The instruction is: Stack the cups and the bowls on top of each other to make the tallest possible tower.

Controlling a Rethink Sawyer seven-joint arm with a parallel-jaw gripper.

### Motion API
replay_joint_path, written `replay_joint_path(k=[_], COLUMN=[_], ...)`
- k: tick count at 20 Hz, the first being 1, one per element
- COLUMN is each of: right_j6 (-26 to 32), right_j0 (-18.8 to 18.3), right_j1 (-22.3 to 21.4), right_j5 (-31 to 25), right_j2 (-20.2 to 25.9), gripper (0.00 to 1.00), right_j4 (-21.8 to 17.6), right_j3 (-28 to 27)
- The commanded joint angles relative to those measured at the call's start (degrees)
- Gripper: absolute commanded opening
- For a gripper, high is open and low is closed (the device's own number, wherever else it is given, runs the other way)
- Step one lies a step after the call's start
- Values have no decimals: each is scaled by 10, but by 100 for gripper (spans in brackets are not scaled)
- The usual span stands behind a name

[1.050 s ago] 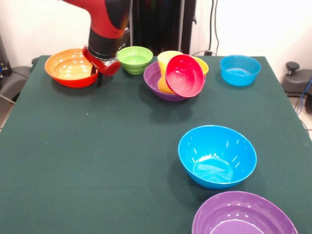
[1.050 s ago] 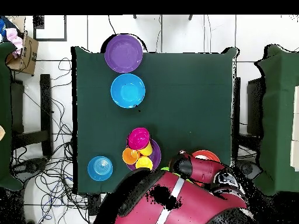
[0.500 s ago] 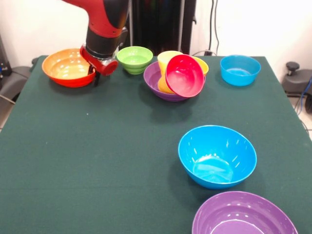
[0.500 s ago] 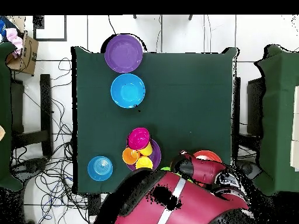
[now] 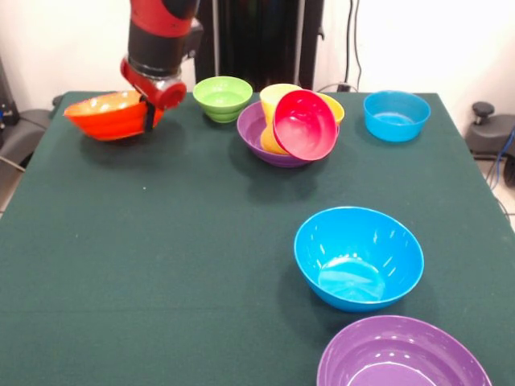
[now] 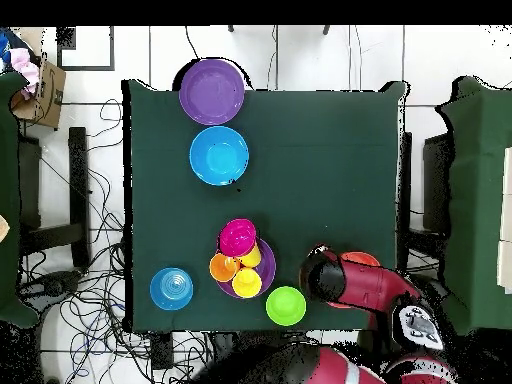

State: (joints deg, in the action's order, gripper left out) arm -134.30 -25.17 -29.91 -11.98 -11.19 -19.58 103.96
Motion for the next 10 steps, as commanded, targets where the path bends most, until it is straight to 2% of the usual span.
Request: replay_joint_path(k=[1, 5, 10], right_j6=[67, 37, -13], right_j0=[3, 21, 68], right_j1=[-106, -116, -129], right_j5=[-120, -129, -156], right_j2=[112, 113, 95], gripper=[0, 0, 0], right_j4=[7, 10, 30], right_j3=[12, 16, 17])
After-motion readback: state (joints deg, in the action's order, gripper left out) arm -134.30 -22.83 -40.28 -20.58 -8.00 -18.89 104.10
